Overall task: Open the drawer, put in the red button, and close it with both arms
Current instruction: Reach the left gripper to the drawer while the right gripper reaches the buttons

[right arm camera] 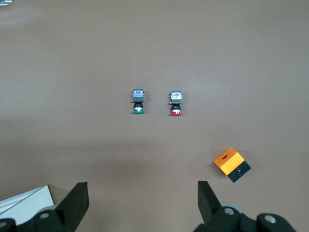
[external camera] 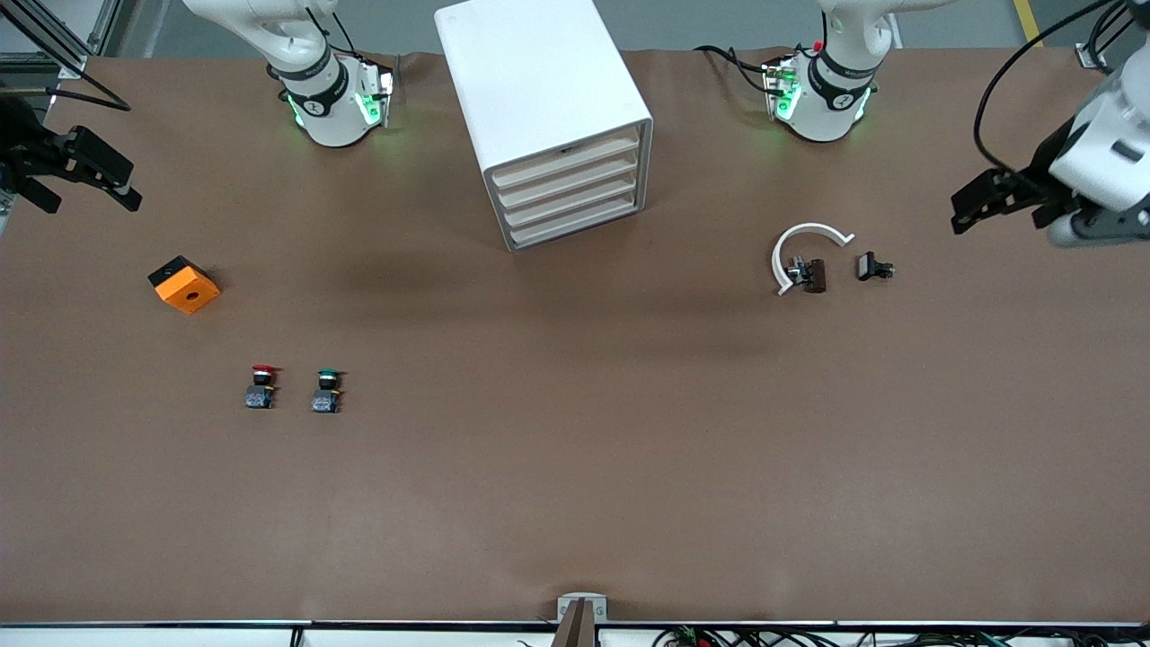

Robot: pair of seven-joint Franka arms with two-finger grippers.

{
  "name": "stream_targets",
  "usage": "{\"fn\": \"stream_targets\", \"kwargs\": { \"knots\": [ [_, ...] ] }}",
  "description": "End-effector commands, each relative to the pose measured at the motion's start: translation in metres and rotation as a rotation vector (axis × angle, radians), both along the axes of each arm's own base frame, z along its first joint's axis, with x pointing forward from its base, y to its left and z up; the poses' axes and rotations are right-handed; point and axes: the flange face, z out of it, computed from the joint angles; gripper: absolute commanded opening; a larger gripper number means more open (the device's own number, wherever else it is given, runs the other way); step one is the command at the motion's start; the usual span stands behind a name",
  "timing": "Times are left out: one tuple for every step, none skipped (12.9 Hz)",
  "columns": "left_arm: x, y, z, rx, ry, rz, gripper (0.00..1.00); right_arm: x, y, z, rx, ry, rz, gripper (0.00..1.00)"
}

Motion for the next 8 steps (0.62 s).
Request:
{"fn": "stream_targets", "kwargs": {
  "knots": [
    [0.03, -0.01, -0.054, -0.017, 0.104, -0.008, 1.0, -0.003, 0.0, 0.001, 0.001, 0.009, 0.011, 1.0],
    [0.036, -0.015, -0.073, -0.02, 0.113, 0.001, 1.0, -0.004, 0.0, -0.001, 0.001, 0.02, 0.009, 1.0],
    [0.041, -0.019, -0.092, -0.021, 0.104, 0.024, 1.0, -0.004, 0.0, -0.002, 0.002, 0.025, 0.01, 1.0],
    [0.042, -0.032, -0.11, -0.02, 0.093, 0.047, 1.0, -0.005, 0.0, -0.003, 0.002, 0.031, 0.008, 1.0],
    [0.043, -0.043, -0.128, -0.019, 0.089, 0.064, 1.0, -0.006, -0.002, -0.006, 0.002, 0.038, 0.002, 1.0],
    [0.046, -0.05, -0.145, -0.019, 0.092, 0.082, 1.0, -0.006, -0.003, -0.008, 0.003, 0.04, 0.001, 1.0],
    [0.049, -0.064, -0.167, -0.015, 0.113, 0.102, 1.0, -0.005, -0.004, -0.008, 0.003, 0.037, -0.003, 1.0],
    [0.049, -0.079, -0.185, -0.007, 0.134, 0.125, 1.0, -0.004, -0.006, -0.006, 0.003, 0.032, -0.006, 1.0]
  ]
}}
